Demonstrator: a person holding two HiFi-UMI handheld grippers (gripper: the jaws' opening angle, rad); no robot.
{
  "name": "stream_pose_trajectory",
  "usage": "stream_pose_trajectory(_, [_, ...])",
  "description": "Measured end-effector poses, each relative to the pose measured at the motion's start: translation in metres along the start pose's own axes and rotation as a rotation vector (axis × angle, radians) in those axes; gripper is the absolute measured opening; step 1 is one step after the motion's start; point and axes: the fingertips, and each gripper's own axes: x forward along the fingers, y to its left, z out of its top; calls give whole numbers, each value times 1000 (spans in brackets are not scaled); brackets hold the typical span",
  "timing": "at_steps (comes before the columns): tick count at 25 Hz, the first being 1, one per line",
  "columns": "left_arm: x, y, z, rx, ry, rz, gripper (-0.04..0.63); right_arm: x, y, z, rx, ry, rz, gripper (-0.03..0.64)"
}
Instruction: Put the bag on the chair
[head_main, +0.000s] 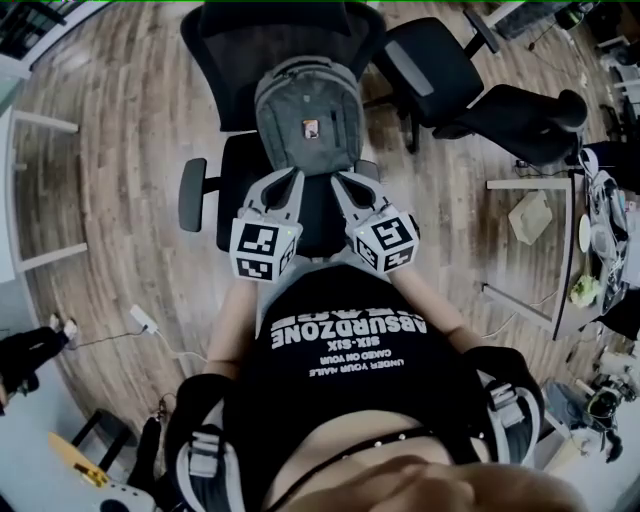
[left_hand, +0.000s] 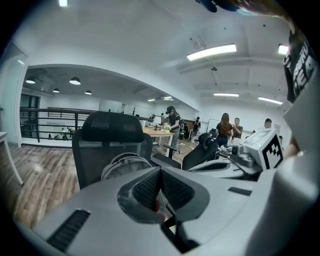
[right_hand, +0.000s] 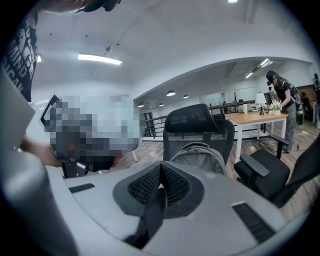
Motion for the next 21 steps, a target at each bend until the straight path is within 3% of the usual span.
stream_pose_trajectory(6, [2, 0, -15, -25, 62, 37, 18, -9, 1, -15, 12, 43, -15, 17])
stream_pose_trajectory(21, [21, -6, -11, -16, 92, 24, 18, -8, -22, -12, 84, 42, -31, 17])
